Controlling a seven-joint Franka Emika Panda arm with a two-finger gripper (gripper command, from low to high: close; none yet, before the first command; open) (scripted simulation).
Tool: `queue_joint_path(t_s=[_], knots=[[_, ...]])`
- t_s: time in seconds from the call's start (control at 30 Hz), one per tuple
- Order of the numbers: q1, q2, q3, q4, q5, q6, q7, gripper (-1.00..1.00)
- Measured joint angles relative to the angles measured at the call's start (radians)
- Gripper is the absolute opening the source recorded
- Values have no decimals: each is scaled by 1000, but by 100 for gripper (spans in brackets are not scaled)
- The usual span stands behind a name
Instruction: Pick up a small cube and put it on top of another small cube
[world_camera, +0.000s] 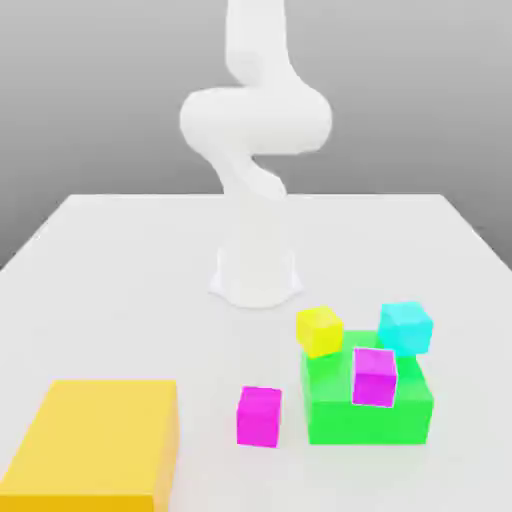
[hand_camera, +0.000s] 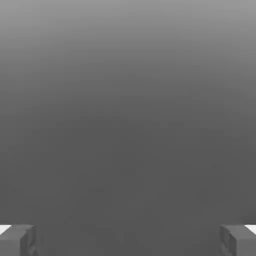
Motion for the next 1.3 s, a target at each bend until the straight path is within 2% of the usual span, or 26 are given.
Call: queue_joint_path(t_s=[0.5, 0.93, 1.0, 1.07, 1.2, 1.23, 1.3], knots=[[199, 369, -196, -239, -37, 246, -629, 0], [311, 694, -301, -444, 15, 457, -1227, 0], [309, 748, -293, -469, 37, 494, -1316, 0], [296, 816, -264, -467, 100, 545, -1385, 0], [194, 960, -129, -441, 240, 657, -1496, 0], [161, 995, -90, -435, 263, 686, -1513, -100], [161, 995, -91, -435, 263, 685, -1513, -100]])
